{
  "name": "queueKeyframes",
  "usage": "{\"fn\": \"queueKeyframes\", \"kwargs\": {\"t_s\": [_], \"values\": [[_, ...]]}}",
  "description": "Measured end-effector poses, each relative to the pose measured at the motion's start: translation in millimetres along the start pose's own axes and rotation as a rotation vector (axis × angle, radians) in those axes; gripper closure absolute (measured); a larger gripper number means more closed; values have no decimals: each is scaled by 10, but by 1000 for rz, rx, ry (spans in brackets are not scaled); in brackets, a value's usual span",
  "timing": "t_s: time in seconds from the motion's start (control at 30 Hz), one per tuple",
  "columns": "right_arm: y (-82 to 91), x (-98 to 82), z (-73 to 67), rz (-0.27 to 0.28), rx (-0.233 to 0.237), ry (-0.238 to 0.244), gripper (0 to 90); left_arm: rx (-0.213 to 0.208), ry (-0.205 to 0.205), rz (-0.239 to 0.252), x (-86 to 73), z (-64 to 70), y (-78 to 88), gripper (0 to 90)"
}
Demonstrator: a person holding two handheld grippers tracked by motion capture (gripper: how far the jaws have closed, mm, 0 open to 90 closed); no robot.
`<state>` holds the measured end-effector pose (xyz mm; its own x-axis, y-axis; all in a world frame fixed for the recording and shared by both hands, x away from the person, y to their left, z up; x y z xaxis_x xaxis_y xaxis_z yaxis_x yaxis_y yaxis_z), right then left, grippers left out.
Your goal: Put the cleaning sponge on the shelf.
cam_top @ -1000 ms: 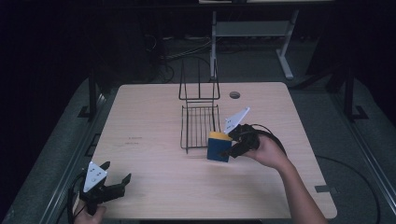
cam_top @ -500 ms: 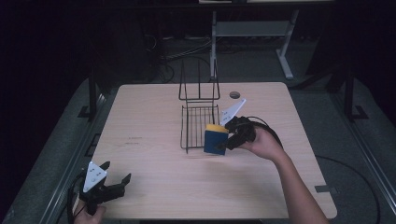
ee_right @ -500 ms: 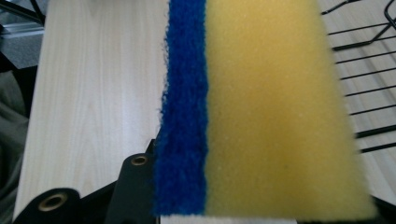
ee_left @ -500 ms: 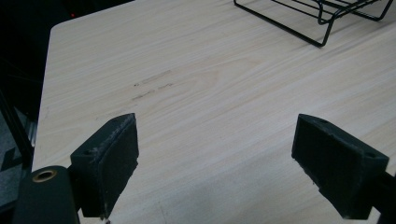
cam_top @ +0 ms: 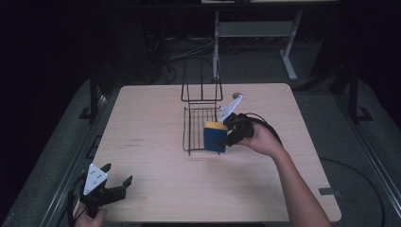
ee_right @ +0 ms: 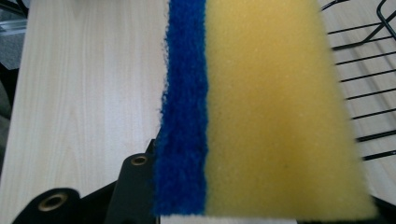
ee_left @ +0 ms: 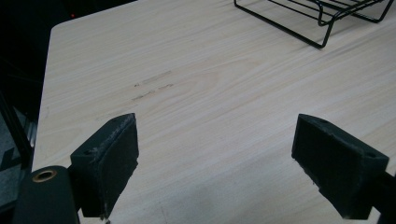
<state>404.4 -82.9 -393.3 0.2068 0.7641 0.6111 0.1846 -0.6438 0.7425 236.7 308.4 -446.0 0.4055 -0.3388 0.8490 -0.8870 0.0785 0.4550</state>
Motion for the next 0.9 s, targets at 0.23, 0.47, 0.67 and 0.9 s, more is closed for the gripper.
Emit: {"fn": "queueKeyframes", "kwargs": {"t_s": [0.23,0.47,0.67,0.9], "values": [[20,71,108,10,-2,-3,561,1,4,2,1,-4,-1,141],[3,94,222,6,-3,-19,560,4,9,-1,-11,-28,-5,141],[10,158,289,13,-8,-15,560,4,8,-3,-12,-31,-7,141],[57,210,365,12,-20,-20,560,5,10,-3,-15,-33,-6,141]]}}
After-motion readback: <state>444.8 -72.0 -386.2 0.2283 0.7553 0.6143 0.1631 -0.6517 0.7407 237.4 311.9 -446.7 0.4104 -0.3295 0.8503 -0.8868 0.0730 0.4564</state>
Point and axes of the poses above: each handheld gripper's, and its own axes: y roughly backward along the jaws, x roughly out of its top, z roughly to its right, the point moved 3 cm from there along -y, roughly forward along the jaws, and after that the axes turned 15 degrees about x, right-handed, at the moved point
